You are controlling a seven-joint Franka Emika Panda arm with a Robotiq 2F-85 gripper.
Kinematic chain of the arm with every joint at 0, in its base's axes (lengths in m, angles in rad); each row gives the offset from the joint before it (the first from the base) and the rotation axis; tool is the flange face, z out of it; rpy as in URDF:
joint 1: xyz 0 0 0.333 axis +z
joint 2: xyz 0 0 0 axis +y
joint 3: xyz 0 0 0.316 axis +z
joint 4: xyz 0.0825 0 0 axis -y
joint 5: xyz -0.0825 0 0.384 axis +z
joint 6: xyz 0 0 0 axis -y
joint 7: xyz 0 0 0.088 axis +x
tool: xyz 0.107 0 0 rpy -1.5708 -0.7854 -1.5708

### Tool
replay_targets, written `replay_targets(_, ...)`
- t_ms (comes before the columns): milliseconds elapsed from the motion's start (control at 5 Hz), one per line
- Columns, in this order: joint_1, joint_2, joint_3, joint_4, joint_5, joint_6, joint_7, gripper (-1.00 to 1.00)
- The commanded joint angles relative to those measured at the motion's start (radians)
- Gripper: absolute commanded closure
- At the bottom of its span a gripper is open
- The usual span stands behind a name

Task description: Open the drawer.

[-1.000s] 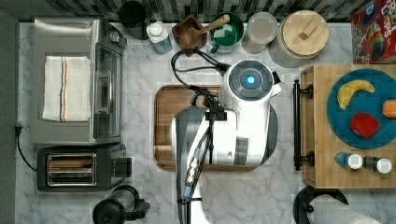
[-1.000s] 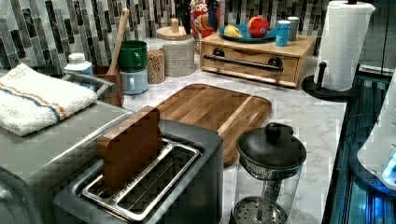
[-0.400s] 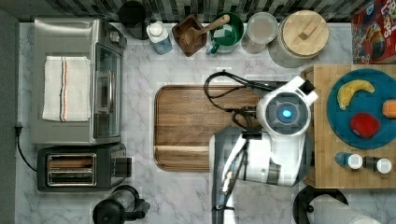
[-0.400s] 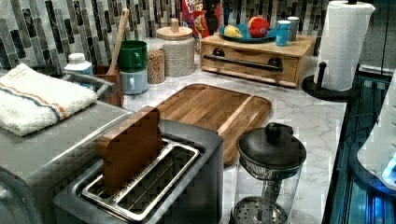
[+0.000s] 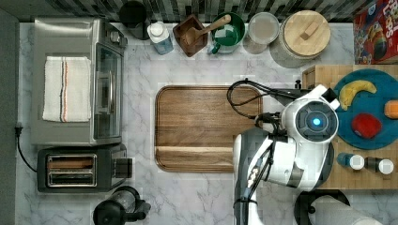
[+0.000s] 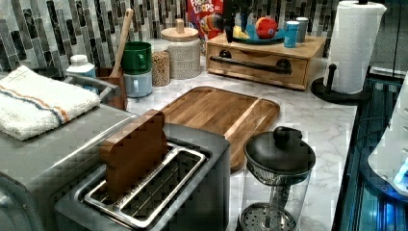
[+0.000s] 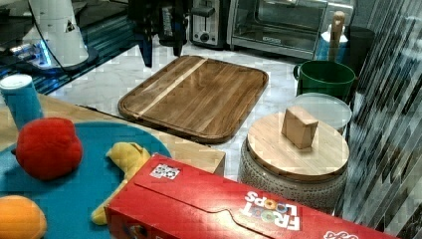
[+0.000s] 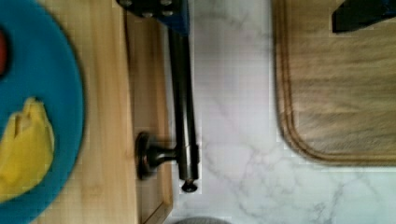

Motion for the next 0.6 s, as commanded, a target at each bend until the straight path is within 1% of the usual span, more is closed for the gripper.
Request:
replay_targets(200,-0.022,0.047,-0.035,-0.081,0.019,0.17,-0.147,-1.0)
replay_targets(400,-0.035,0.066,-0.042,-0.097,0.035,0.204,-0.167,-1.0)
replay_targets(600,-0.049,0.083,-0.053,-0.131,0.047,0.287,-0.18,-1.0)
